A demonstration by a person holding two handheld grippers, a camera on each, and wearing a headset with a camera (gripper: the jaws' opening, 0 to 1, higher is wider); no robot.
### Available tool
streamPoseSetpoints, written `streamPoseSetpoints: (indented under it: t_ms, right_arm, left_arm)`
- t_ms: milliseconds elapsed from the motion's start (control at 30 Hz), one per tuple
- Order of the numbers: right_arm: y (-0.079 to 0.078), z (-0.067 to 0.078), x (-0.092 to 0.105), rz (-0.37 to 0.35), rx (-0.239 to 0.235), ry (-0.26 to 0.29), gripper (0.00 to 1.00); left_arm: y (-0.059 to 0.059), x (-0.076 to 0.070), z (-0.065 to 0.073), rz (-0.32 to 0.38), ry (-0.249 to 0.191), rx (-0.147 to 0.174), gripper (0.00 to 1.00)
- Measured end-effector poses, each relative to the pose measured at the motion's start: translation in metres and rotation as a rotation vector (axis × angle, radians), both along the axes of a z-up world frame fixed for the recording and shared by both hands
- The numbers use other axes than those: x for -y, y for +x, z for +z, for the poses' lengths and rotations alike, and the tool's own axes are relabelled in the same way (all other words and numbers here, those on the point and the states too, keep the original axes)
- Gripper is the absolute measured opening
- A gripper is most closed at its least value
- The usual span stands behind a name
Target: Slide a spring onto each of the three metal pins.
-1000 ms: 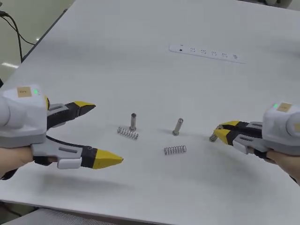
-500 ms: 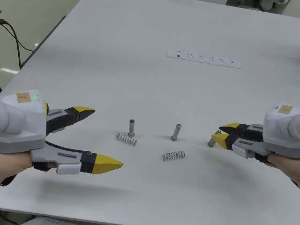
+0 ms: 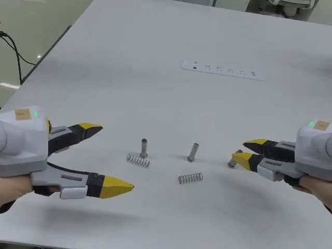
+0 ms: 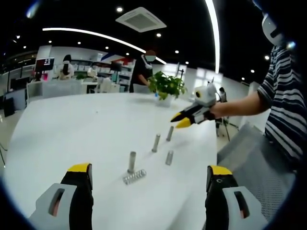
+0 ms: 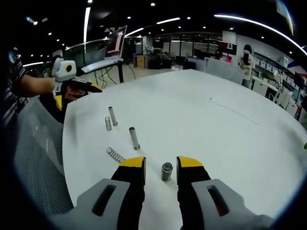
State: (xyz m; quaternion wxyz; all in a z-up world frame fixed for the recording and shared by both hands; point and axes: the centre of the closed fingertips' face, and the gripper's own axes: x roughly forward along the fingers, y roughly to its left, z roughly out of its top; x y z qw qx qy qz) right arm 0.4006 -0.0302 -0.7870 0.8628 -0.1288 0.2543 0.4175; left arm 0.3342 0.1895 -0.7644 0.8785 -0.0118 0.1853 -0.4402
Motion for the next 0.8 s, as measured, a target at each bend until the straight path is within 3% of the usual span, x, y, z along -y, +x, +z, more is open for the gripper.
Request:
streamPoseSetpoints:
  t_ms: [500, 800]
  right_arm:
    - [-0.011, 0.011, 0.003, -0.001, 0.006, 0.044, 0.23]
    - [-0.024, 0.006, 0.0, 0.03, -0.009, 0.026, 0.23]
  left_arm:
    - [-0.002, -0.003, 0.001, 0.006, 0.007, 0.001, 0.96]
    - [-0.003, -0.003, 0.0, 0.003, 0.011, -0.001, 0.96]
